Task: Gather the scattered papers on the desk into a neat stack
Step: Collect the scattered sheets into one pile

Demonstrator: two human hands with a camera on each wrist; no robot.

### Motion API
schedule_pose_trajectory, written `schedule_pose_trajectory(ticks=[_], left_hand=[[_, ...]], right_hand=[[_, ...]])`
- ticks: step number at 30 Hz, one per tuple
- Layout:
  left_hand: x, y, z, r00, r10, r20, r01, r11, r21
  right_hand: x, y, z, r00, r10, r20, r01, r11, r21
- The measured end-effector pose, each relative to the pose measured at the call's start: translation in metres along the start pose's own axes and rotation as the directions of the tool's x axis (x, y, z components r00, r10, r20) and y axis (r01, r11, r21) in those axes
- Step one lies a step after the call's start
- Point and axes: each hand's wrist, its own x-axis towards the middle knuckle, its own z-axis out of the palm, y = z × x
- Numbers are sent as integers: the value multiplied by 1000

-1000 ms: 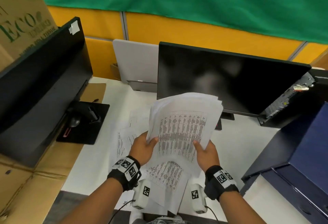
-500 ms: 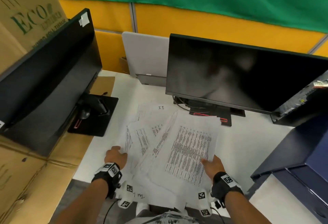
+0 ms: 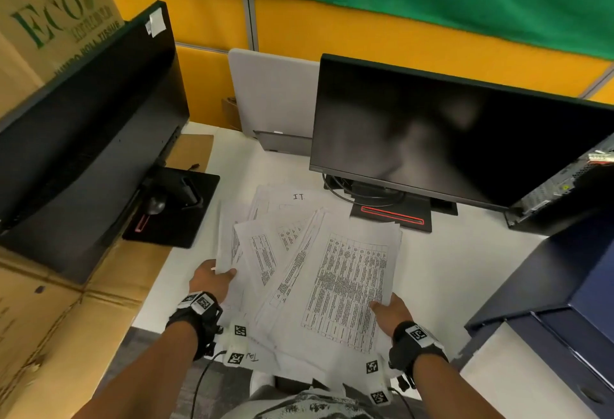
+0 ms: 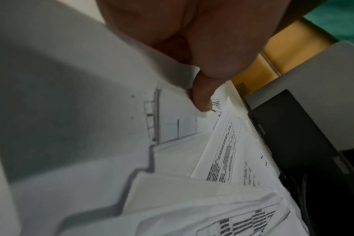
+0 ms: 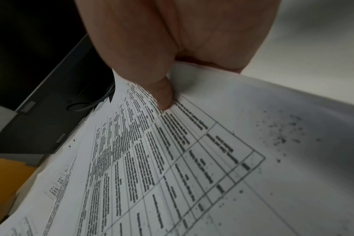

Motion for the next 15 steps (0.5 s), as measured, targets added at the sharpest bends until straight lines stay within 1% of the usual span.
schedule_pose_trajectory(ticks=[3, 6, 9, 11, 13, 15], left_hand=[[1, 6, -14, 997, 65, -32, -64, 998, 29], [-4, 20, -31, 985, 153, -85, -142, 983, 120], [-6, 37, -47, 947, 286, -146, -252, 944, 215], [-5, 45, -55, 926, 341, -158, -296, 921, 252], [-1, 49, -58, 937, 329, -118, -289, 918, 271], [3, 47, -57, 956, 286, -61, -257, 923, 286]], right_hand=[[0, -1, 0, 1000, 10, 17, -10, 1000, -10], [1, -2, 0, 1000, 17, 24, -16, 1000, -18], [4, -3, 1, 999, 24, 31, -23, 999, -23], [5, -3, 1, 999, 32, 31, -31, 999, -29], [6, -3, 1, 999, 36, 25, -35, 998, -43], [6, -3, 1, 999, 34, 24, -33, 998, -47]])
